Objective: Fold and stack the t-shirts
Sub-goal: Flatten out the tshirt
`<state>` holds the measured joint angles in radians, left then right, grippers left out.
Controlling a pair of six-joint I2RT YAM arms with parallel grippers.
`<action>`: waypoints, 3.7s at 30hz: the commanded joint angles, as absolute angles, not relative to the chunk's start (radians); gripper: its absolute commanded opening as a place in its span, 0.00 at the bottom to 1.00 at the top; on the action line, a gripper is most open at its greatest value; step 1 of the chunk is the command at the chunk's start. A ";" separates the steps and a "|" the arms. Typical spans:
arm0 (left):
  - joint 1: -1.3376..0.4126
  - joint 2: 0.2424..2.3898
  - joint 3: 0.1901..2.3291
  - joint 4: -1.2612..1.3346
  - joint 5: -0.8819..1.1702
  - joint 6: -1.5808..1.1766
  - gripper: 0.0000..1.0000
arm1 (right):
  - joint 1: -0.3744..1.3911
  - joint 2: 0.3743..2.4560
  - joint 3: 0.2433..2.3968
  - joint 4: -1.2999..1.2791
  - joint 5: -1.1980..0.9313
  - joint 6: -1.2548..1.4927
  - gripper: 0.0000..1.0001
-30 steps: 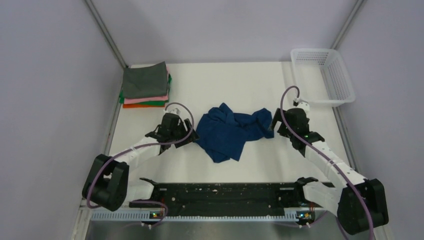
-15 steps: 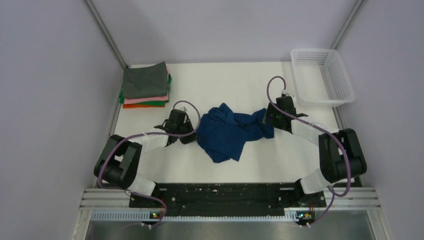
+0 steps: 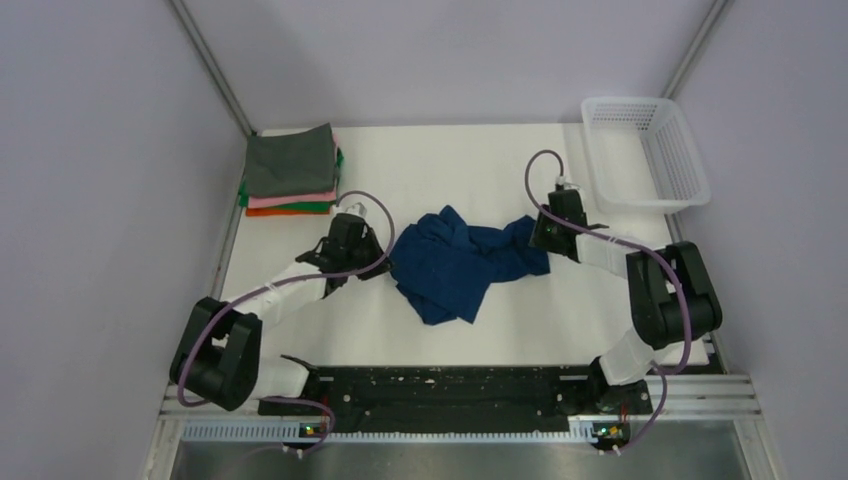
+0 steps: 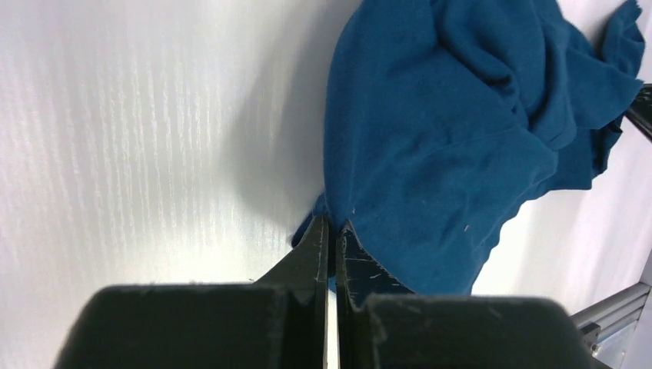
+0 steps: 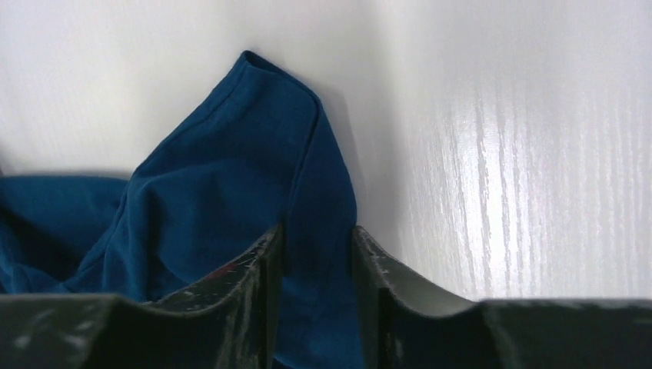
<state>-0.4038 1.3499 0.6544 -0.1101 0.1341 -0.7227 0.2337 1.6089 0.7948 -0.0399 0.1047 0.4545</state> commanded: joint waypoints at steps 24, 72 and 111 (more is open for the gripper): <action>-0.420 0.767 0.965 -0.359 0.019 -0.526 0.00 | 0.358 0.823 0.862 -0.078 0.338 0.294 0.00; -0.392 1.203 1.435 -0.393 -0.451 -0.322 0.00 | 0.351 1.037 1.275 -0.017 0.425 0.009 0.00; -0.584 1.567 0.977 -0.237 0.116 -0.693 0.99 | 0.396 1.345 0.746 -0.077 0.036 0.409 0.99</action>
